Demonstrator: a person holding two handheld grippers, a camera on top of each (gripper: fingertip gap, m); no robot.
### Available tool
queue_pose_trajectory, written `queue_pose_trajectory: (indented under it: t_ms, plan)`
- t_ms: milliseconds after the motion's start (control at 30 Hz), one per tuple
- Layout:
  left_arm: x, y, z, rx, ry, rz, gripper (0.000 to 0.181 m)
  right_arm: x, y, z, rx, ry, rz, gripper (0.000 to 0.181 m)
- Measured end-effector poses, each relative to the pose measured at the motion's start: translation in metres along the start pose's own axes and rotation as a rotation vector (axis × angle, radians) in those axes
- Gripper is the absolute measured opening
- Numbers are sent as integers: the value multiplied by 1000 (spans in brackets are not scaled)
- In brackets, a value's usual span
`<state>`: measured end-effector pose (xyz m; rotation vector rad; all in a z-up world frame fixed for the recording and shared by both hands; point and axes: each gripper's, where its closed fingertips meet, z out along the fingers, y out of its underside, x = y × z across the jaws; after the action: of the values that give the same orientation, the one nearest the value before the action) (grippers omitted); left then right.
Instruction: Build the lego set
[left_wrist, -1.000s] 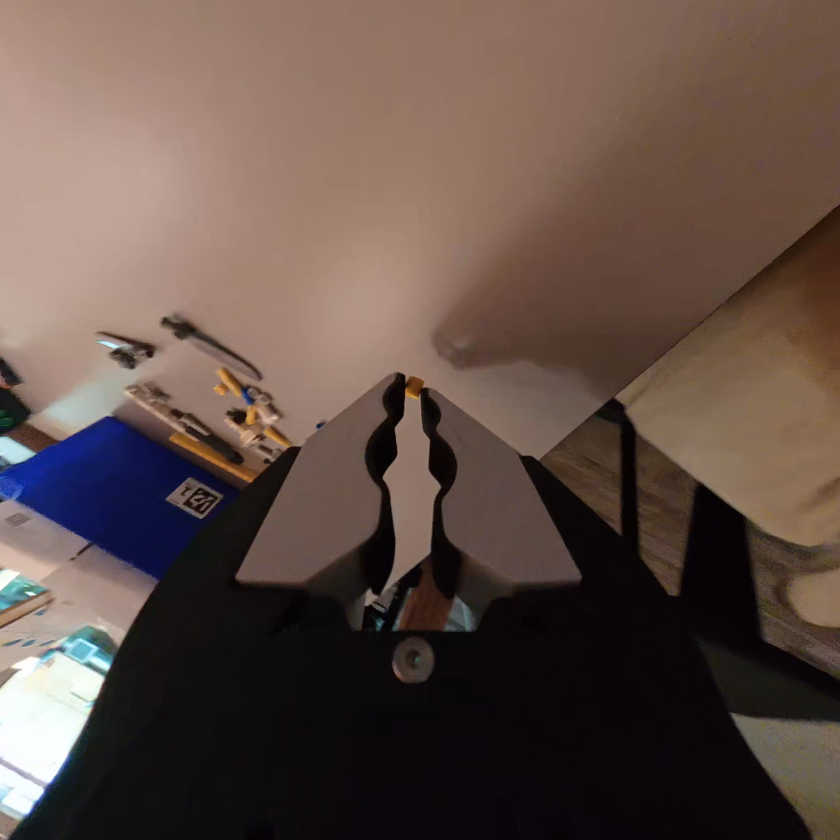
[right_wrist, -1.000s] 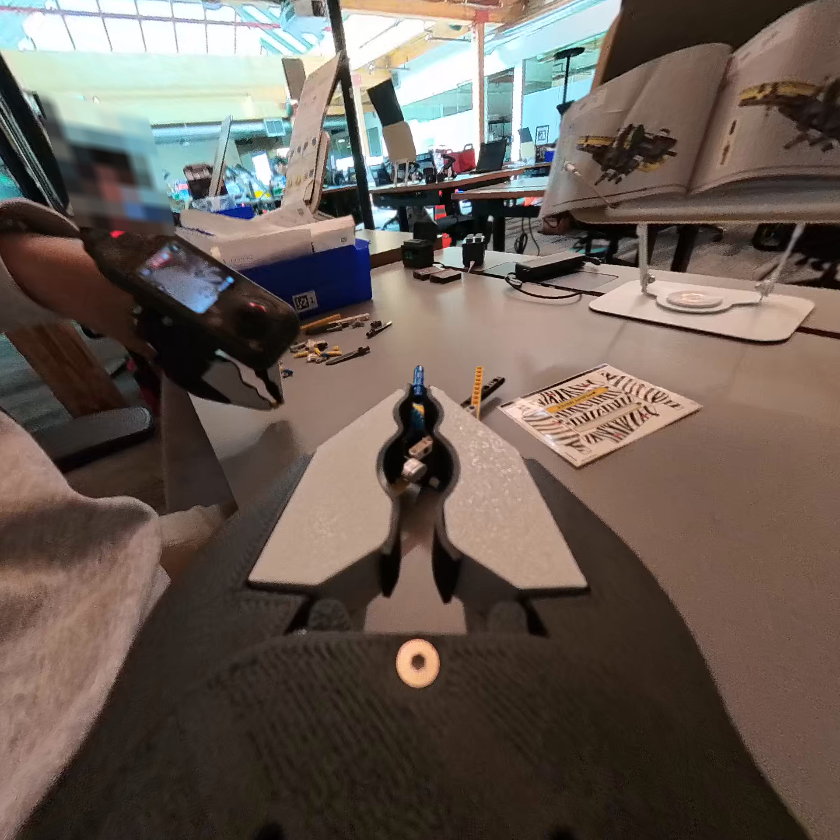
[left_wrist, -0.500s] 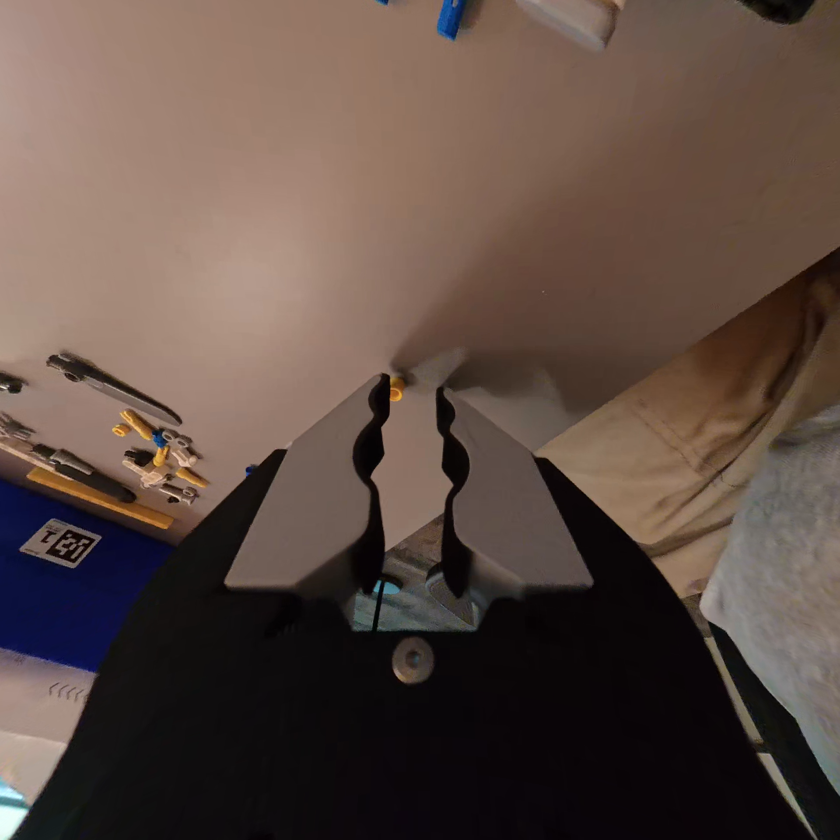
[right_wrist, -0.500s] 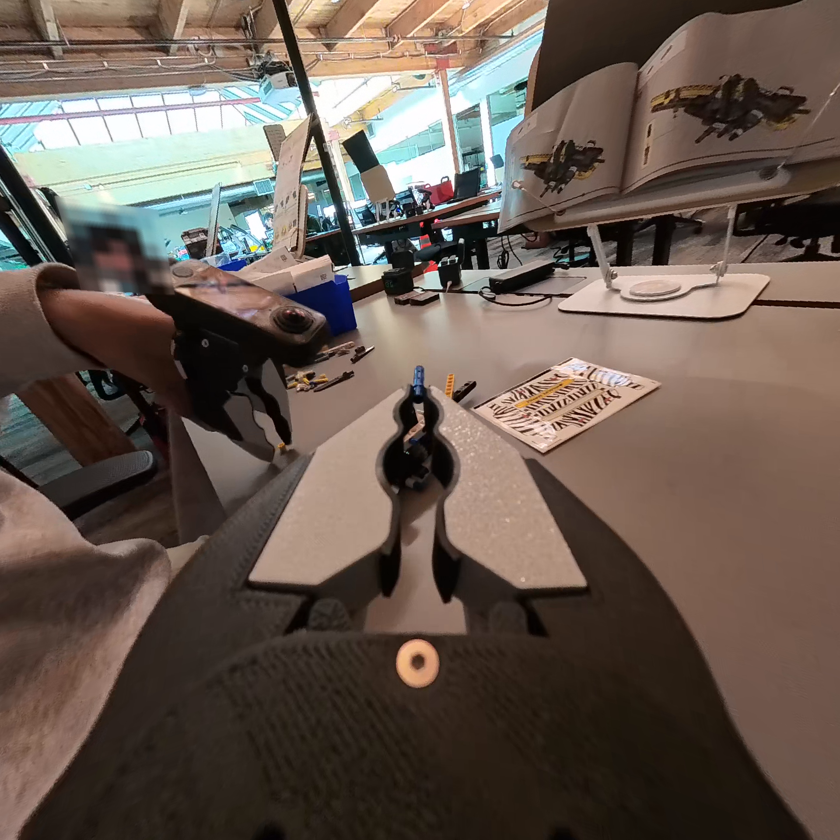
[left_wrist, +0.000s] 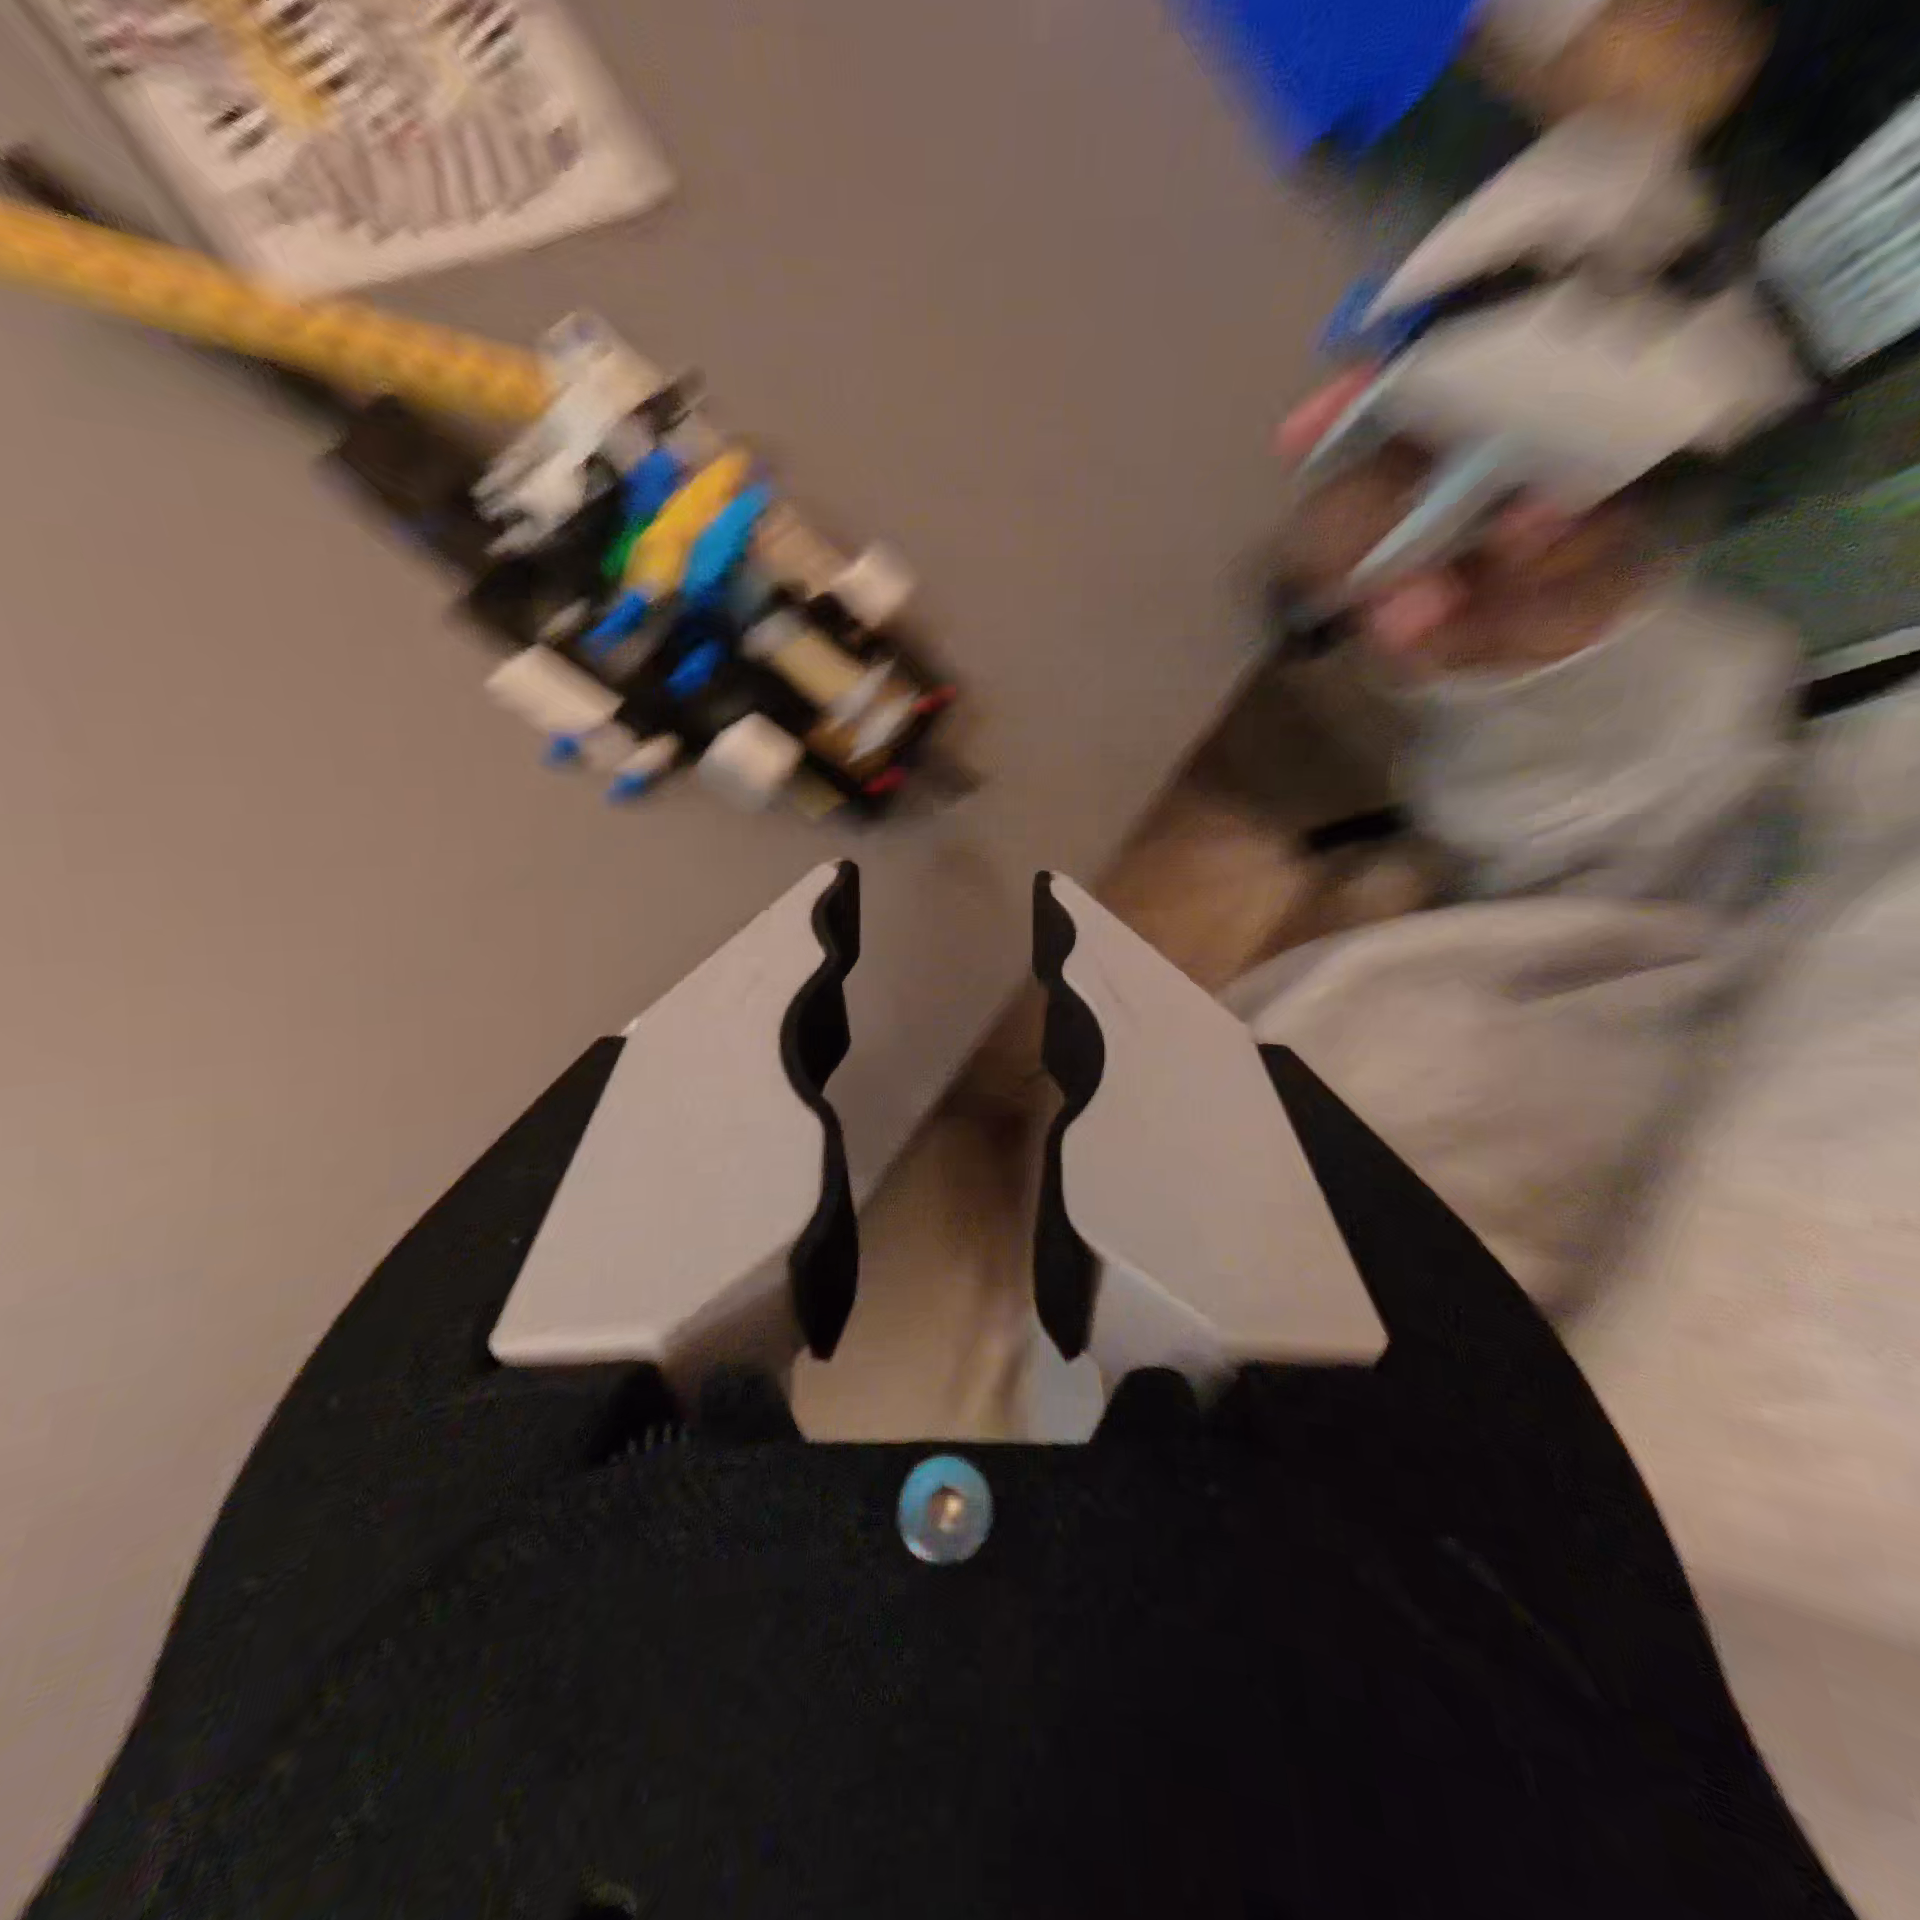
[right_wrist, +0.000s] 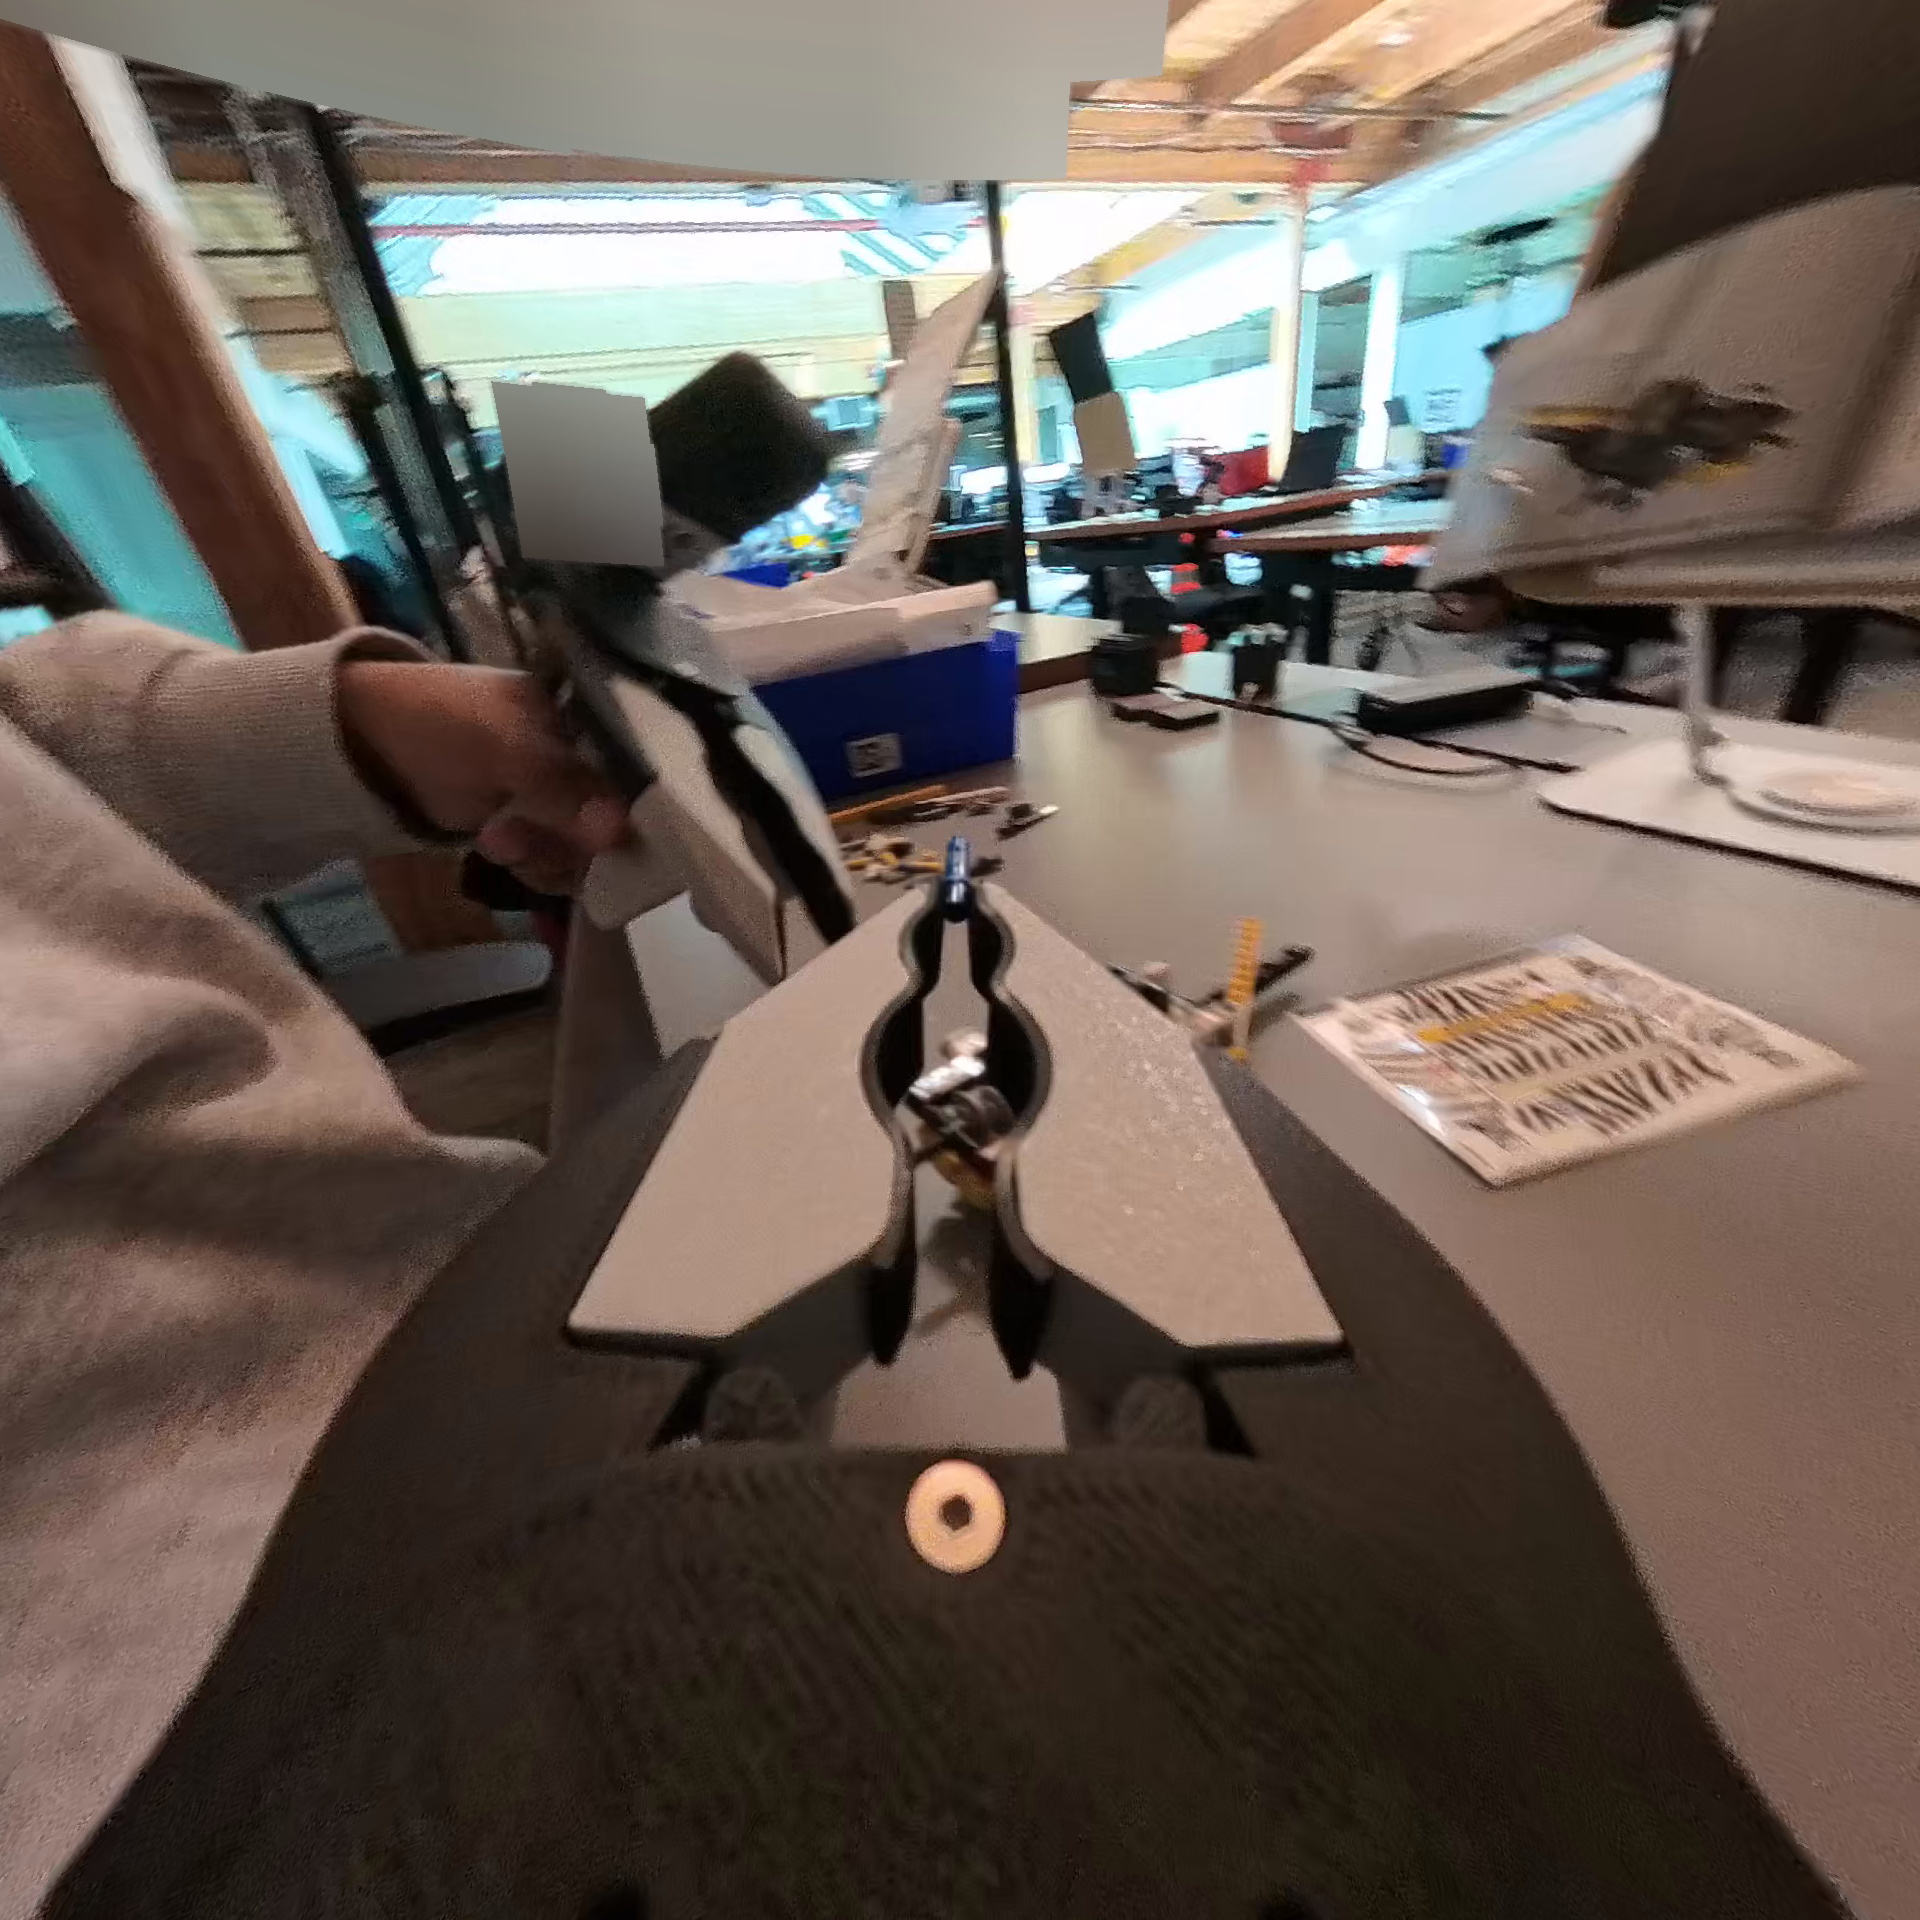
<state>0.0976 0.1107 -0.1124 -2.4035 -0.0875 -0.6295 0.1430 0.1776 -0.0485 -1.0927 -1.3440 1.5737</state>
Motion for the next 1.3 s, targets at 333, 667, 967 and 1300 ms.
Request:
queue_pose_trajectory:
  t_ms: [333, 667, 967, 1300]
  plan:
    - [73, -24, -28, 332, 633, -166, 29, -69, 11, 26, -60, -202, -239, 3]
    - [77, -9, -50, 424, 788, -272, 3, -91, 1, 35, -6, -210, -340, 9]
    - [75, 3, -53, 443, 921, -444, 2, -104, 9, 39, -71, -244, -408, 13]
    - [74, 12, -57, 453, 950, -435, 2, -113, 20, 46, -143, -283, -398, 5]
